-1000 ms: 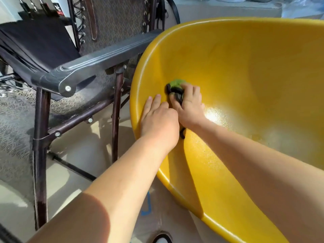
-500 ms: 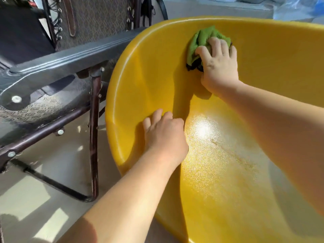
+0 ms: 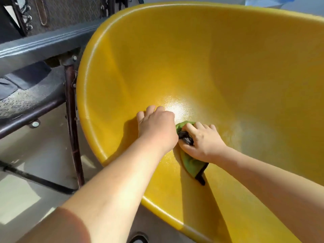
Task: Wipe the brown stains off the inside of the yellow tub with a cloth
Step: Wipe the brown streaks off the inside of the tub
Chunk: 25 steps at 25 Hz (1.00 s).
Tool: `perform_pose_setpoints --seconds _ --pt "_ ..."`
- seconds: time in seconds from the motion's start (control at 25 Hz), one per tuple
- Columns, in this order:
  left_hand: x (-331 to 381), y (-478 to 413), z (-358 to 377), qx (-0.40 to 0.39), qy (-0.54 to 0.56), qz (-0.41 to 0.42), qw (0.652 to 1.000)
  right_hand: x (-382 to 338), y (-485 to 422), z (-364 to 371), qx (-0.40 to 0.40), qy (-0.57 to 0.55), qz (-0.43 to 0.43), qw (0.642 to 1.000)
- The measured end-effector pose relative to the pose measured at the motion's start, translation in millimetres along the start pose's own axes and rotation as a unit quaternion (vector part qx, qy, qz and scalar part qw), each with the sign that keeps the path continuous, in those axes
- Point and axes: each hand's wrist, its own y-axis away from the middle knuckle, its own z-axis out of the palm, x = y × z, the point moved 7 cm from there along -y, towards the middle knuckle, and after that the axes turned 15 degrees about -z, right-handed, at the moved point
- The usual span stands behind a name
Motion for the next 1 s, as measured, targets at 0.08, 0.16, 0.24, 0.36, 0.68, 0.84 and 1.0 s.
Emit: perform_pose_setpoints --seconds 0.08,0.16,0.24,0.36,0.68,0.84,1.0 --pt "6 4 8 -0.008 0.002 0.008 1.0 16 20 -3 -0.009 0.042 -0.026 0.999" --pt "9 8 15 -0.016 -0.003 0.009 1.0 67 32 -9 -0.022 0.079 0.046 0.996" --pt "16 14 22 -0.014 -0.009 0.029 0.999 114 53 -22 -0.014 0.095 0.168 0.981" --pt "29 23 41 -0.043 0.015 0.078 0.996 114 82 -18 0.021 0.061 0.241 0.968" --pt "61 47 78 -0.136 0.019 0.111 0.984 35 133 8 -0.032 -0.002 0.113 0.993" --pt "72 57 71 -0.135 0.026 0.115 0.984 52 118 -3 0.027 0.054 0.208 0.976" --pt "97 81 80 -0.214 0.04 0.158 0.963 36 139 -8 -0.045 -0.156 0.191 0.968"
